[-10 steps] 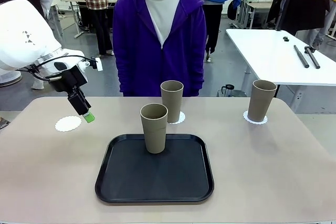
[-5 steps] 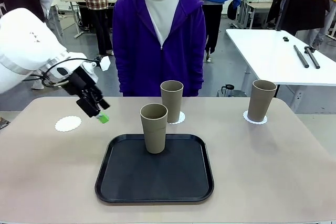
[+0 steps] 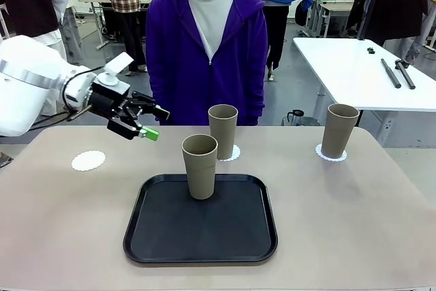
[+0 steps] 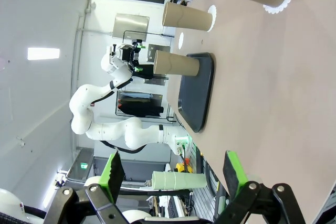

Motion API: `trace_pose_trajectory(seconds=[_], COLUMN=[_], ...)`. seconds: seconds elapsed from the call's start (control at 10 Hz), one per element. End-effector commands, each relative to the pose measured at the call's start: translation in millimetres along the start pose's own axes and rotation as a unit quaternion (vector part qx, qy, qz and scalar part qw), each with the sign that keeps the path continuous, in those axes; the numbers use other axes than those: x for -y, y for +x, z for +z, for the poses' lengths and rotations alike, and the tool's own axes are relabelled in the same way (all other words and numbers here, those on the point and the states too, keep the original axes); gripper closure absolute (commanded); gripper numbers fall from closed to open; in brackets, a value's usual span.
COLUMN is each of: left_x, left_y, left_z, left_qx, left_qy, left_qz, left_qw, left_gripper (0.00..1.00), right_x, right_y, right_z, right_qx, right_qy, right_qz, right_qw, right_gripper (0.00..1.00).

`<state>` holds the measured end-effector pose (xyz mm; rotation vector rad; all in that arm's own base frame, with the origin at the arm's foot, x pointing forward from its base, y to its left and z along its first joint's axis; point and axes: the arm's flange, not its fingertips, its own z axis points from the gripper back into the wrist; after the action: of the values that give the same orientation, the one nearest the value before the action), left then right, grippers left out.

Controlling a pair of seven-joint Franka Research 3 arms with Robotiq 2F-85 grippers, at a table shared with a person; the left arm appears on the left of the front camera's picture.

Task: Place coasters on the table and set cups on them.
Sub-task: Take one Reusable plastic cup from the Flat Tray and place it on a coaster set by the human.

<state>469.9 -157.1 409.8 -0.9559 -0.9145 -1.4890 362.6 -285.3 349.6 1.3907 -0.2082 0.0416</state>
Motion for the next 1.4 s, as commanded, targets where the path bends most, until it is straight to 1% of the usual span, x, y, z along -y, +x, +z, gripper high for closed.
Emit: trace_pose_trajectory(seconds=[0.0, 0.2, 0.3, 0.5, 0.6, 0.7, 0.8, 1.3], left_x=[-3.3, 2.2, 5.6, 4.2, 1.1, 0.1, 7.4, 5.6], left_y=[-31.1, -51.9, -61.8, -79.1, -86.5, -94.1, -82.8, -85.8], left_z=[3.6, -3.6, -10.5, -24.0, -27.5, -30.3, -24.2, -26.4], left_qx=[0.041, 0.066, 0.07, 0.055, 0.047, 0.04, 0.053, 0.051], left_qy=[0.015, 0.027, 0.03, 0.013, -0.001, -0.006, 0.0, -0.003], left_qz=[0.015, 0.042, 0.055, 0.077, 0.073, 0.083, 0.088, 0.09], left_qw=[0.999, 0.997, 0.996, 0.995, 0.996, 0.996, 0.995, 0.995], left_gripper=[0.0, 0.0, 0.0, 0.0, 0.0, 0.0, 0.0, 0.0], right_x=[-2.1, -2.1, -2.1, -2.1, -2.1, -2.1, -2.1, -2.1], right_y=[-0.7, -0.7, -0.7, -0.7, -0.7, -0.7, -0.7, -0.7], right_z=[-0.3, -0.3, -0.3, -0.3, -0.3, -0.3, -0.3, -0.3], right_qx=[-0.002, -0.002, -0.002, -0.002, -0.002, -0.002, -0.002, -0.002], right_qy=[0.003, 0.003, 0.003, 0.003, 0.003, 0.003, 0.003, 0.003], right_qz=[-0.004, -0.004, -0.004, -0.004, -0.004, -0.004, -0.004, -0.004], right_qw=[1.0, 1.0, 1.0, 1.0, 1.0, 1.0, 1.0, 1.0], right_gripper=[0.0, 0.0, 0.0, 0.0, 0.0, 0.0, 0.0, 0.0])
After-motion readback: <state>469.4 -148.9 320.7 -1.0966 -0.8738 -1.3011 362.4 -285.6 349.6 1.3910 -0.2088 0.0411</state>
